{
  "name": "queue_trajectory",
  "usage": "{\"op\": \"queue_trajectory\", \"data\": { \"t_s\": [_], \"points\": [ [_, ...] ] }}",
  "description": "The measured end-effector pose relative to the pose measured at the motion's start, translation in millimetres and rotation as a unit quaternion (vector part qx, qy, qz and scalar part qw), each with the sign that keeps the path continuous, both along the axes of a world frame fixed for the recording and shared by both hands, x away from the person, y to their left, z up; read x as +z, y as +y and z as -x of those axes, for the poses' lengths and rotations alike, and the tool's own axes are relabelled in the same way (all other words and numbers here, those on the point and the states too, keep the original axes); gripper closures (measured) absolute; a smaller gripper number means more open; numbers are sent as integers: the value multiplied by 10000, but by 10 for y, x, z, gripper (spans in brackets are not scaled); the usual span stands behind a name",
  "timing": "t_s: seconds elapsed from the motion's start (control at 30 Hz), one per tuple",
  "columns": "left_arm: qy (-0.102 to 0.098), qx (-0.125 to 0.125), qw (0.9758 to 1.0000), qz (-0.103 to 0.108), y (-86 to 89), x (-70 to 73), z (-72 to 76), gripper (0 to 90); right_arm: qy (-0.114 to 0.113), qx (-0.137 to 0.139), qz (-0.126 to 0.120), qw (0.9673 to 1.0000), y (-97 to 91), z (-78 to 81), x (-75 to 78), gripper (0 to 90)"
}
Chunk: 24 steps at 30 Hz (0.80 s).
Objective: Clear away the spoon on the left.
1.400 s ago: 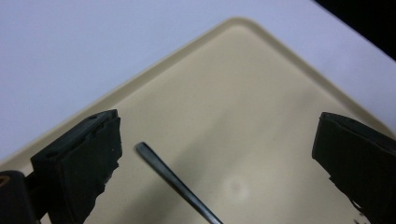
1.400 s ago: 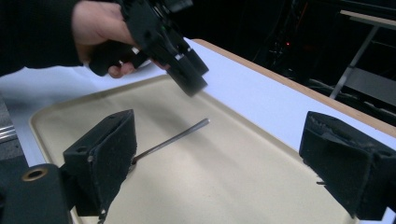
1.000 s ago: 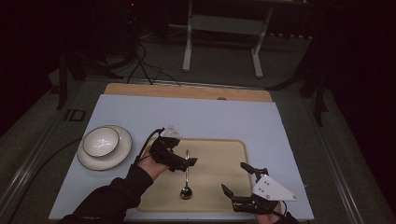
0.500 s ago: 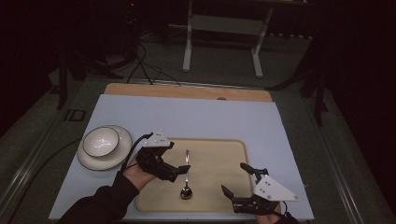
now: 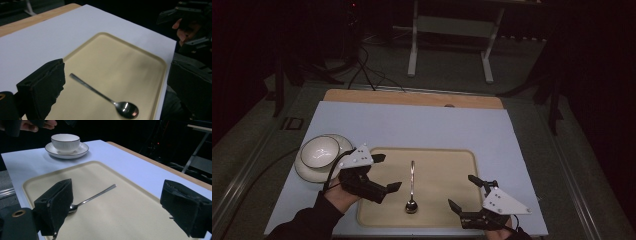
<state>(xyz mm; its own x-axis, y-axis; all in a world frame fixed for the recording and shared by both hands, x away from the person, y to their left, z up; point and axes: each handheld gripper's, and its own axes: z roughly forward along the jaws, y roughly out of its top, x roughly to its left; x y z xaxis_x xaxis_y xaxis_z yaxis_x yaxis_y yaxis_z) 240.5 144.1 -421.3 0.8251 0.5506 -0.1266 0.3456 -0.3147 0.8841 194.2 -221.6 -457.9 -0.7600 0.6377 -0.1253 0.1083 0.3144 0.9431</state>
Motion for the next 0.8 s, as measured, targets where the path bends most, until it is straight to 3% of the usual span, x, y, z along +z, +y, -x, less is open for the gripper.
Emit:
{"op": "queue_trajectory", "data": {
  "t_s": [0.17,0.33,0.53,0.8],
  "points": [
    [-93,59,9999,99,139,-60,87,23,-16,-10,-22,10000,-6,-2,0,113],
    [-47,-150,9996,245,263,-173,151,23,-14,-24,-12,10000,-3,-7,-5,113],
    [-229,-164,9994,225,347,-263,214,23,-18,-37,20,10000,1,-8,-10,113],
    [-200,-79,9994,271,425,-424,282,23,23,-53,101,9999,9,-15,-23,113]
  ]
}}
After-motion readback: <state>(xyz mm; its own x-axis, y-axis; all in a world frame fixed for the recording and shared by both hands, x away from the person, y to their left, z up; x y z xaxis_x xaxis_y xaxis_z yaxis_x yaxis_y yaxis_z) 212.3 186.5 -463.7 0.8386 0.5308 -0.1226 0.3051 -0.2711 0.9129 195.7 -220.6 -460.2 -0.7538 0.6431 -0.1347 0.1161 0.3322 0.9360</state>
